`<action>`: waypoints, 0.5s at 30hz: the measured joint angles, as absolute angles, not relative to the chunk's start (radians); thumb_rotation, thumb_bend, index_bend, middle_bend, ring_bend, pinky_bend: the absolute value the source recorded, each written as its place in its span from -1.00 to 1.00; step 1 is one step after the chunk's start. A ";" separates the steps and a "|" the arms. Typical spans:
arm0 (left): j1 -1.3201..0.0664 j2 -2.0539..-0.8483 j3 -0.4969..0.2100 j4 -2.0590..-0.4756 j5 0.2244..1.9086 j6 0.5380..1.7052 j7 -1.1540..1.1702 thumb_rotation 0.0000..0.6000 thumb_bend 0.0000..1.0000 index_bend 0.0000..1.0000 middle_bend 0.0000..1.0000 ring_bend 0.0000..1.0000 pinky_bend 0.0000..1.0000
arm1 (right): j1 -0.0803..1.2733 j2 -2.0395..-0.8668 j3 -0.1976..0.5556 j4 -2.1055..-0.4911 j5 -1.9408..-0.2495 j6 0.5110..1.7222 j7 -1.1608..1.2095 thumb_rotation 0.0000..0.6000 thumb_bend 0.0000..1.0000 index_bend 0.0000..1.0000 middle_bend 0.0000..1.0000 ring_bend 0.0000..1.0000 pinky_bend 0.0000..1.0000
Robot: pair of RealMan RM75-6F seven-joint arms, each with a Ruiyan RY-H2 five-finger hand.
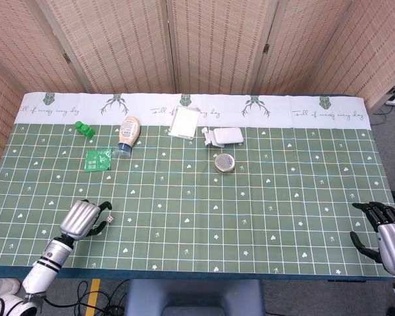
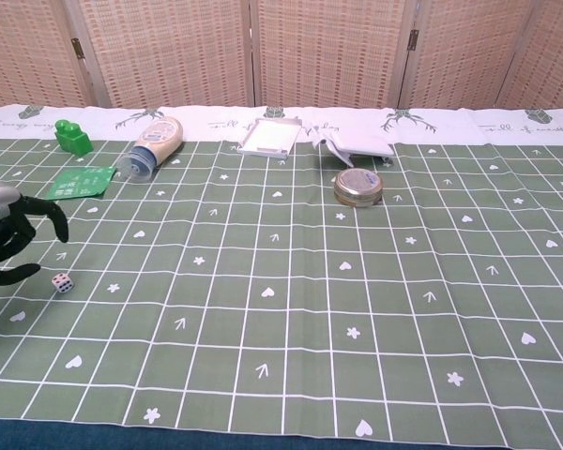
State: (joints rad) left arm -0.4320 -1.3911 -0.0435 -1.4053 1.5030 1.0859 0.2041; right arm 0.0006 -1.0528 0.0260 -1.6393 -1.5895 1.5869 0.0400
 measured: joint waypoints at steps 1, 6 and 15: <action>-0.437 -1.397 -0.041 -1.402 1.496 1.075 0.214 1.00 -0.22 -0.21 0.64 0.45 0.21 | 0.000 -1.053 0.026 -1.639 -1.589 1.587 0.040 1.00 -0.47 -0.46 -0.37 -0.54 -0.47; -0.450 -1.423 -0.034 -1.380 1.468 1.045 0.249 1.00 -0.22 -0.20 0.65 0.46 0.21 | -0.001 -1.054 0.025 -1.639 -1.591 1.586 0.041 1.00 -0.47 -0.46 -0.37 -0.54 -0.47; -0.452 -1.480 -0.029 -1.291 1.459 1.061 0.235 1.00 -0.22 -0.07 0.70 0.50 0.22 | 0.001 -1.053 0.026 -1.642 -1.595 1.584 0.038 1.00 -0.47 -0.46 -0.37 -0.54 -0.47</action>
